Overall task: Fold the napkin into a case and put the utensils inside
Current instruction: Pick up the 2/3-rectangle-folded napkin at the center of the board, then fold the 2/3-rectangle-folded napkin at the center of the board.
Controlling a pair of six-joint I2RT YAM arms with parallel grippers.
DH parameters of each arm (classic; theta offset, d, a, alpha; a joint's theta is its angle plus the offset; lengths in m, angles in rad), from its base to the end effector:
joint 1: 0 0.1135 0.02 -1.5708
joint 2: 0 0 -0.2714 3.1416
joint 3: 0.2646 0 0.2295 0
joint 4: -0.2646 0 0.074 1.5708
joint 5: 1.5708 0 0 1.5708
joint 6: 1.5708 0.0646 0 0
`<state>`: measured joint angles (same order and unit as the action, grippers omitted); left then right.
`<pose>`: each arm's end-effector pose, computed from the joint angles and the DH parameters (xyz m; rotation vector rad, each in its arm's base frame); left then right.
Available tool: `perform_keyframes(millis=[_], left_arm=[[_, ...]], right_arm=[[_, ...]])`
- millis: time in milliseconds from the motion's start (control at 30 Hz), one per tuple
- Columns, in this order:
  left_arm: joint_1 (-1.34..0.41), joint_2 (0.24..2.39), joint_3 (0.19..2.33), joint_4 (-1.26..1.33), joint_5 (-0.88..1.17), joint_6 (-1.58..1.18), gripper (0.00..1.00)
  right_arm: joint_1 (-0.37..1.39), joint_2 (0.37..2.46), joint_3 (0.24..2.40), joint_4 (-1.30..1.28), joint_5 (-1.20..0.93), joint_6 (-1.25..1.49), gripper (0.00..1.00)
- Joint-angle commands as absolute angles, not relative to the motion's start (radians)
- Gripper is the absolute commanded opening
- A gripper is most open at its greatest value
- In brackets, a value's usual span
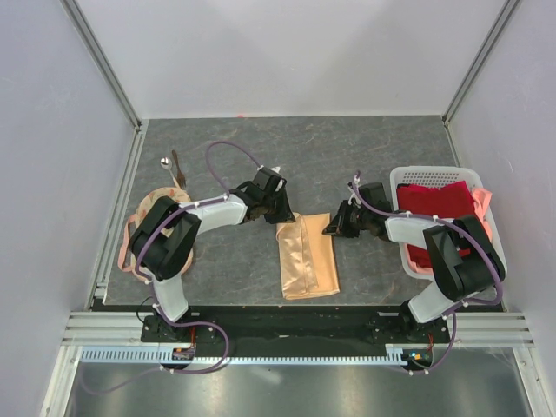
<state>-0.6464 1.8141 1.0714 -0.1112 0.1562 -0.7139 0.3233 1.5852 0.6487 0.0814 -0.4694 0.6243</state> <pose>0.2970 -0.2367 0.1674 -0.0114 2.5750 -0.7631 0.2656 0.1198 0.1427 0.1564 2.5467 0.9743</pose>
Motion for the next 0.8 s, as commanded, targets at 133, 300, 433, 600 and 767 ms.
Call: perform_keyframes(millis=[133, 300, 433, 600, 767], left_arm=[[-0.653, 1.870, 1.077, -0.020, 0.203, -0.753, 0.12], [-0.655, 1.885, 1.060, -0.003, 0.210, -0.762, 0.11], [-0.663, 1.898, 1.052, 0.014, 0.207, -0.765, 0.11], [-0.669, 1.910, 1.037, 0.041, 0.209, -0.770, 0.11], [-0.669, 1.911, 1.019, 0.058, 0.212, -0.773, 0.11]], right_arm=[[0.373, 1.519, 0.726, 0.048, -0.426, 0.640, 0.00], [0.428, 1.520, 0.738, 0.061, -0.405, 0.715, 0.00], [0.469, 1.519, 0.721, 0.133, -0.411, 0.813, 0.00], [0.498, 1.523, 0.704, 0.250, -0.403, 0.929, 0.00], [0.525, 1.569, 0.660, 0.391, -0.370, 1.069, 0.00]])
